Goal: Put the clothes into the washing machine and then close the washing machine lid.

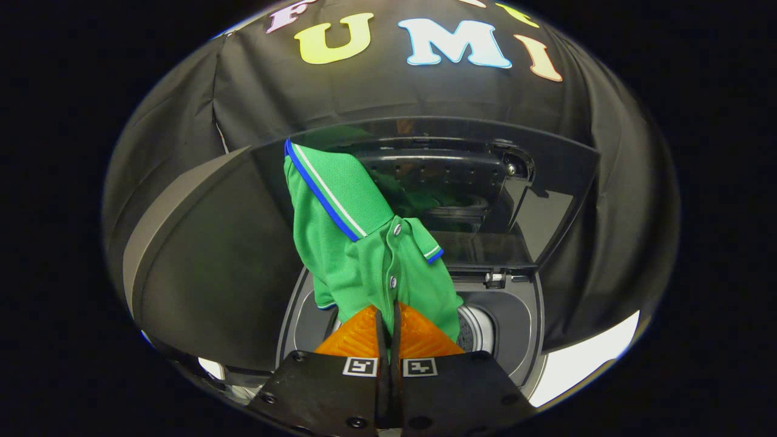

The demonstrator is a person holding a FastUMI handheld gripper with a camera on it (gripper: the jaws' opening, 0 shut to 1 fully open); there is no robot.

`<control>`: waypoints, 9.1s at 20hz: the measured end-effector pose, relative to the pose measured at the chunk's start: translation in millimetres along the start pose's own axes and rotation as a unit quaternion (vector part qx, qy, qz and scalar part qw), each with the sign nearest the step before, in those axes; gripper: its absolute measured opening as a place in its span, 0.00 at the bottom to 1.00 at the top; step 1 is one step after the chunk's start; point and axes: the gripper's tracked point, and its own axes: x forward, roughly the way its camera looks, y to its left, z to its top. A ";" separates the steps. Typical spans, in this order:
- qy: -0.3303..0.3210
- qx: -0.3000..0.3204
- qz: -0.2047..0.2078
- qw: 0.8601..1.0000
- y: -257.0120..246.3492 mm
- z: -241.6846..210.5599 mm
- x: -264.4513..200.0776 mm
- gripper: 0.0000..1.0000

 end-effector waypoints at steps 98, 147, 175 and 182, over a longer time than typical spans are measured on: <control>-0.136 0.040 -0.031 0.989 -38.4 235.0 -29.8 0.98; -0.106 0.049 -0.065 0.991 -25.4 59.9 -1.3 0.97; -0.391 -0.002 -0.114 0.913 129.5 -153.9 -247.1 0.98; -0.397 -0.015 -0.123 0.909 135.4 -160.3 -267.7 0.99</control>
